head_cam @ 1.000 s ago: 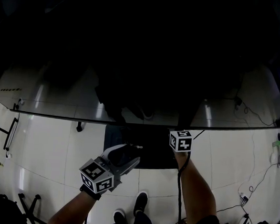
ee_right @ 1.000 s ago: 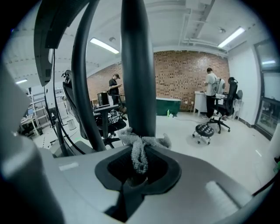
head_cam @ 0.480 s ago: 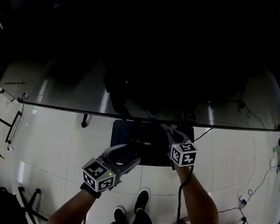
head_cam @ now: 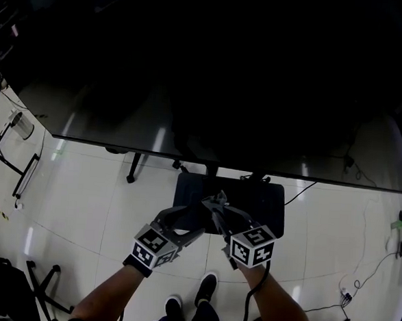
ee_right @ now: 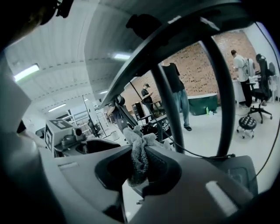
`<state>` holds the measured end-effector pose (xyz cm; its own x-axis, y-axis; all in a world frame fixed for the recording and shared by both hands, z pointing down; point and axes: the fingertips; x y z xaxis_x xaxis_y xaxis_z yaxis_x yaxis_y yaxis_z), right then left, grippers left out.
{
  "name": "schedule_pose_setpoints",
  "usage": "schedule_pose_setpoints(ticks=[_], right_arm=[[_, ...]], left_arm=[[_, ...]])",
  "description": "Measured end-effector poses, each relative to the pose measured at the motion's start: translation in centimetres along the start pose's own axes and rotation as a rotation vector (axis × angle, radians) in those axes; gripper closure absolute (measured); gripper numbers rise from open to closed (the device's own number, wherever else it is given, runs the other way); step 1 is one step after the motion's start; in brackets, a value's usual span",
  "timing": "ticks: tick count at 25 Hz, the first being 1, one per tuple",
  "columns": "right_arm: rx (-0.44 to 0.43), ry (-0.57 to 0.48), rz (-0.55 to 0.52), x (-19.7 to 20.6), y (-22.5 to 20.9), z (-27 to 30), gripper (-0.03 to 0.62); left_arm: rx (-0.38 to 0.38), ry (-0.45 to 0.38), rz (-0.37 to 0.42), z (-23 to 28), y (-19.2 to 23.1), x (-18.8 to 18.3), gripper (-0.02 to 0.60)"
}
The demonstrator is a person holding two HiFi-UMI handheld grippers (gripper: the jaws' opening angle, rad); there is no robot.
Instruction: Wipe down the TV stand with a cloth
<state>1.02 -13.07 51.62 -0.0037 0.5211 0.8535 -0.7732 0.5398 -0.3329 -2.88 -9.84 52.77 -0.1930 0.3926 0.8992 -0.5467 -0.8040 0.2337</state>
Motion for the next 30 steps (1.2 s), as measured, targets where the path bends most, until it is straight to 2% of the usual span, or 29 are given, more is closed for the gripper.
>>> schedule_pose_setpoints(ticks=[4, 10, 14, 18, 20, 22, 27, 30], right_arm=[[-0.087, 0.022, 0.023, 0.0, 4.2, 1.0, 0.542], [-0.167, 0.131, 0.038, 0.9, 7.3, 2.5, 0.540], [-0.195, 0.172, 0.064, 1.1, 6.9, 3.0, 0.534], [-0.238, 0.170, 0.134, 1.5, 6.3, 3.5, 0.523], [-0.238, 0.159, 0.150, 1.7, 5.7, 3.9, 0.503], [-0.217, 0.164, 0.155, 2.4, 4.8, 4.4, 0.461], [-0.118, 0.133, 0.094, 3.0, 1.9, 4.9, 0.453], [-0.089, 0.090, 0.074, 2.8, 1.5, 4.7, 0.456]], left_arm=[[-0.045, 0.044, 0.108, -0.6, 0.7, 0.7, 0.241], [-0.038, 0.048, 0.275, -0.7, 0.8, 0.4, 0.235], [-0.001, 0.063, 0.354, -0.5, 0.3, 0.7, 0.360], [0.045, 0.056, 0.318, 0.3, 0.6, 1.4, 0.418], [0.042, 0.064, 0.311, 0.7, 1.4, 2.0, 0.468], [0.011, 0.070, 0.285, 1.2, 3.0, 2.5, 0.517], [-0.118, 0.096, 0.161, 2.8, 8.2, 3.8, 0.525], [-0.166, 0.148, 0.125, 4.3, 11.1, 5.5, 0.523]])
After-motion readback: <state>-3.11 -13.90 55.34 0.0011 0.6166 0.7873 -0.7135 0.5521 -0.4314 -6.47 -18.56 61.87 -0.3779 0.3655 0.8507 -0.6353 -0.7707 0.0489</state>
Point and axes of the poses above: the fingertips, and each gripper's own axes: z forward along the fingers, y to its left, x out of its underside, and after that the axes turned 2 degrees about y, right-handed
